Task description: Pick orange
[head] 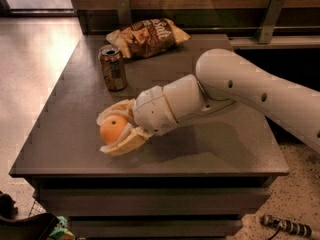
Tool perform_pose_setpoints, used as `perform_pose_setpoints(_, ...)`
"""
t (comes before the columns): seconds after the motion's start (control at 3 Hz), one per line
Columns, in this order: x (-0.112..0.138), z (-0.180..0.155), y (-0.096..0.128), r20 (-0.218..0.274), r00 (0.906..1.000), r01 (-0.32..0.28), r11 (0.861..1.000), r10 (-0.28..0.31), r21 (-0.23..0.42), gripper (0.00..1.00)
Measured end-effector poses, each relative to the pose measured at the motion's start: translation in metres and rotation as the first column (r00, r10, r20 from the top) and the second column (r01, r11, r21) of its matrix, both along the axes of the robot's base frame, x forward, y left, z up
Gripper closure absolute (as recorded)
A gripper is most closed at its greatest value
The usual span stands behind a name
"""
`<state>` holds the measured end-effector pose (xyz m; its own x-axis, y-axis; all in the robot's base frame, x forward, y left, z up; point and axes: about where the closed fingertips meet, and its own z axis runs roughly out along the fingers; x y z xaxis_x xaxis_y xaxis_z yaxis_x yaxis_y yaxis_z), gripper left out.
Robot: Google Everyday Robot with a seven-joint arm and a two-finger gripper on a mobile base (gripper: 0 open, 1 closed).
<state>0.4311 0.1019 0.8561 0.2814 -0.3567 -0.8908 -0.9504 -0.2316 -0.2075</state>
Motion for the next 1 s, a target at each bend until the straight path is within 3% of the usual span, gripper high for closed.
perform_pose_setpoints(0.67, -0.012, 0.054, -0.037, 0.119, 0.9912, 0.049, 0.996, -0.057, 0.07, 1.0)
perform_pose_setpoints(1.0, -0.014, 0.1, -0.073, 0.171, 0.9777, 0.108, 0.99, -0.122, 0.089, 1.0)
